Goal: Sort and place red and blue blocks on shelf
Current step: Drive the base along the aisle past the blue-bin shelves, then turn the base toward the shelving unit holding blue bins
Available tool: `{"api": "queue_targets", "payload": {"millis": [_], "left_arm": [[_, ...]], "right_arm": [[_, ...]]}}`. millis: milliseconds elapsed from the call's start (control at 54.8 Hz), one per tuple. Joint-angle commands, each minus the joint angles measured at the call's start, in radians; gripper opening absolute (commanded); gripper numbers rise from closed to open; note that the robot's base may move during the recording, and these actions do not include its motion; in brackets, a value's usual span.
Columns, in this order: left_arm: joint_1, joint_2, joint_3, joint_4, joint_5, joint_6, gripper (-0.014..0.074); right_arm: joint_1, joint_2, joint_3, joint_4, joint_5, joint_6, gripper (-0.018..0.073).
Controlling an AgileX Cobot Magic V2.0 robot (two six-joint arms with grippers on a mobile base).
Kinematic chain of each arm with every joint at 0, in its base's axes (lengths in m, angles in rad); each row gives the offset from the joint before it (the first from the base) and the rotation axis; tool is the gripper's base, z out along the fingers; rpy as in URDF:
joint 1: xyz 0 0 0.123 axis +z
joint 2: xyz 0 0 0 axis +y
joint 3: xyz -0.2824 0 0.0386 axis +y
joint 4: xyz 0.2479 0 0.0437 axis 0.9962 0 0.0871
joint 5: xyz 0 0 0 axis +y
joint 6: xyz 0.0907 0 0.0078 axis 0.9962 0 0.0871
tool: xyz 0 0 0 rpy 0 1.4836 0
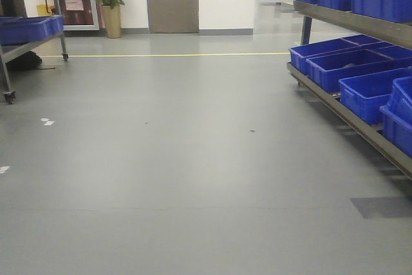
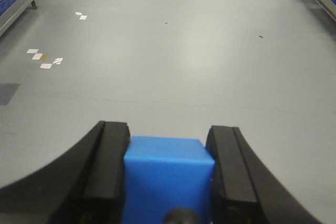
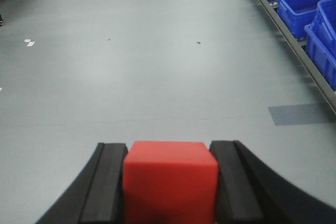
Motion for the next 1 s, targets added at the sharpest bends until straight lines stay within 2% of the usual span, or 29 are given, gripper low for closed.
{"api": "queue_targets", "payload": {"millis": [0,985], "left_arm": [[-0.008,0.003,-0.027,0.011,-0.08,0.002,0.008],[-0.008,0.003,-0.027,0.011,-0.08,0.002,0.008]], "right_arm": [[-0.007,-0.008,-0.028,-0.011,-0.087,-0.002,0.0058],[-0.007,-0.008,-0.028,-0.011,-0.087,-0.002,0.0058]]}}
